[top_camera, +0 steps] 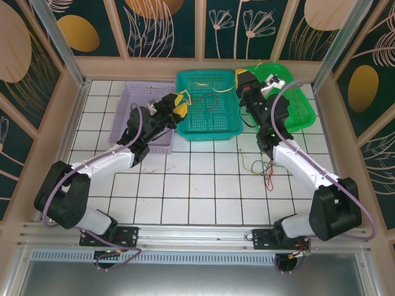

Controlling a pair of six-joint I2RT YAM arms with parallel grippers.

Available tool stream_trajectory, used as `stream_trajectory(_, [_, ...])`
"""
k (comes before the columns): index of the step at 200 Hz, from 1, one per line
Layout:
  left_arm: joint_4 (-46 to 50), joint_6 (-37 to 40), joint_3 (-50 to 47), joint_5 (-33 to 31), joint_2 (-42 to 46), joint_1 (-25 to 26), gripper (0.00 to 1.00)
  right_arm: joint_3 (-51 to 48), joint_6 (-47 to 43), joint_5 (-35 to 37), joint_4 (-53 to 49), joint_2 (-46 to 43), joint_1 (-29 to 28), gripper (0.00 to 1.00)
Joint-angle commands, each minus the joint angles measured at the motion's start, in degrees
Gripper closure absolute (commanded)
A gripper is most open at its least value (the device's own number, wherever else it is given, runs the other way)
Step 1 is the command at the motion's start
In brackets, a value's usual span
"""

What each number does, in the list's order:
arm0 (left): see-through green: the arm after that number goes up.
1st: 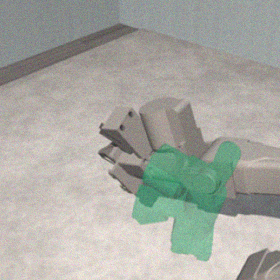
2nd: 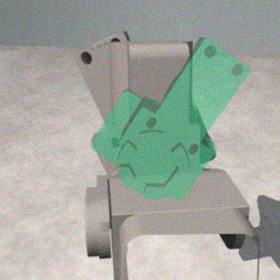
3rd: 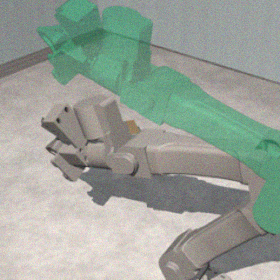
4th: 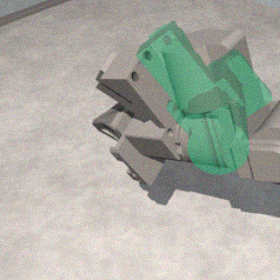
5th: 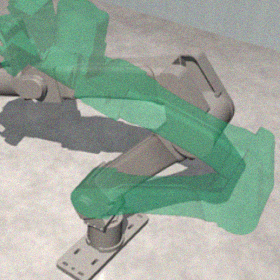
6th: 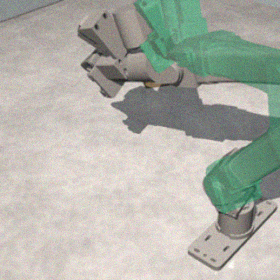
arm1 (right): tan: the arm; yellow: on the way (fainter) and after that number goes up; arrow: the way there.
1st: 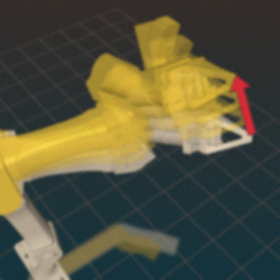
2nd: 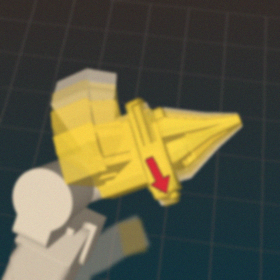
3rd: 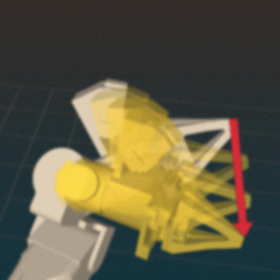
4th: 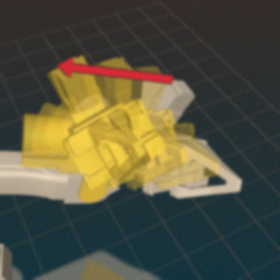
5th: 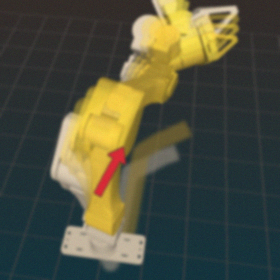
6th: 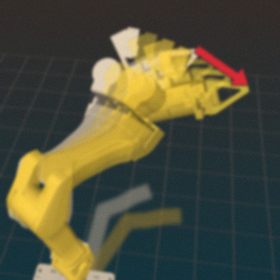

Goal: Untangle the cables

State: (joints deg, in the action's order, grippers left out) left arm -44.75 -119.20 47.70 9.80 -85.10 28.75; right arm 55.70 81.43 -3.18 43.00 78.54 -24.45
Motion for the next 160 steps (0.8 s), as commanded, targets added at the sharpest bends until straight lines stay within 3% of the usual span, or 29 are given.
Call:
stream_trajectory(1, [-5.2, -15.8, 1.5, -3.1, -0.9, 0.1, 0.70, -1.4, 2.1, 1.9, 4.7, -2.6, -0.9, 1.00])
stream_trajectory(44, [-5.9, -15.6, 2.0, -5.1, -1.3, 0.2, 0.80, -3.4, 2.9, 3.3, 4.4, -3.9, -1.6, 1.00])
stream_trajectory(88, [-5.1, -14.8, 1.6, -5.9, -0.4, 0.1, 1.00, -4.5, 3.4, 3.8, 4.4, -4.3, -1.7, 1.00])
stream_trajectory(122, [-3.0, -12.9, -0.4, -6.0, 1.9, 0.2, 1.00, -4.9, 2.6, 5.6, 5.7, -4.1, -1.2, 1.00])
stream_trajectory(160, [10.3, -6.0, -2.2, -2.0, 6.9, 0.2, 1.00, -1.9, -1.5, 4.7, 8.8, -2.0, 1.7, 1.00])
